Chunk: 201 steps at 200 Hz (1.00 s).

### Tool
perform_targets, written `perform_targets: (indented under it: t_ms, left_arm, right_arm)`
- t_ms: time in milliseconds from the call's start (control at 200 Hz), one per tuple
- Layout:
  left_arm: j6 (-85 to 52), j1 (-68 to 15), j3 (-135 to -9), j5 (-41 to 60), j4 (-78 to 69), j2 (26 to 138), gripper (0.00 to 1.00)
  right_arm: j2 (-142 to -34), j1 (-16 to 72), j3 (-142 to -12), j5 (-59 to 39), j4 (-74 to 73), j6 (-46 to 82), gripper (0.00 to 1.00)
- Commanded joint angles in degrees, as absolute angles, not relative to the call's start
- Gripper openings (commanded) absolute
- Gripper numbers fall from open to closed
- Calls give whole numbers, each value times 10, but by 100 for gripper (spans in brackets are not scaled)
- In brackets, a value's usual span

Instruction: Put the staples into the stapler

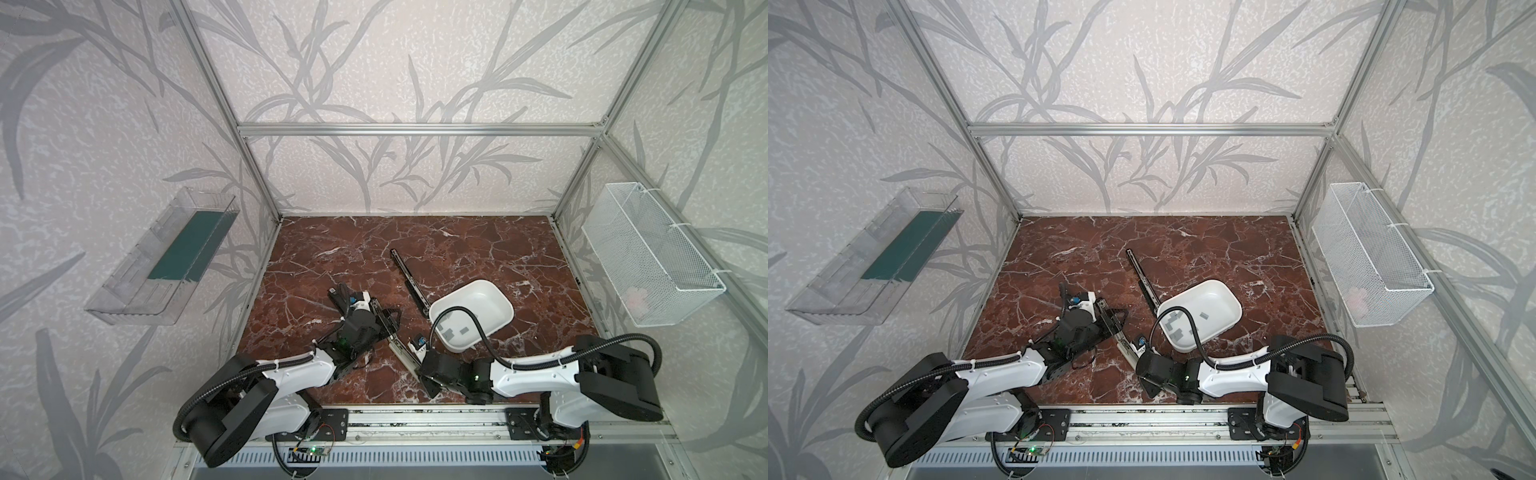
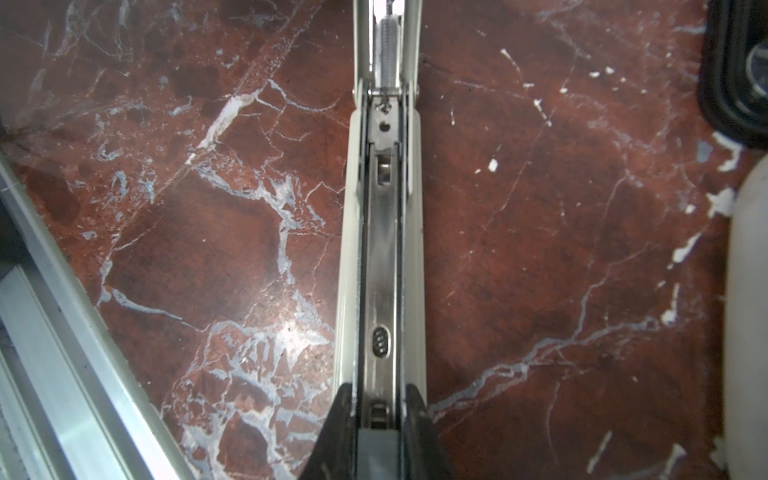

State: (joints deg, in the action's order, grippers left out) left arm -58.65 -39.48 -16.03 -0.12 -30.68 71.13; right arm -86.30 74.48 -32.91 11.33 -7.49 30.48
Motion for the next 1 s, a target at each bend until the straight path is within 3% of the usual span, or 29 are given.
perform_targets:
  t_ms: [0, 200, 670, 1000]
  left_arm:
    - [-554, -408, -174, -1, -339, 710, 69]
    - [-483, -445, -179, -52, -319, 696, 59]
    - [-394, -470, -182, -109, -231, 591, 68]
    - [-356, -489, -176, -79, -305, 649, 66]
  right_arm:
    - [-881, 754, -330, 78, -63, 301, 8]
    - [-887, 754, -330, 87, -64, 305, 8]
    - [-876, 753, -323, 97, -51, 297, 8]
    - [-863, 754, -326, 84, -65, 300, 26]
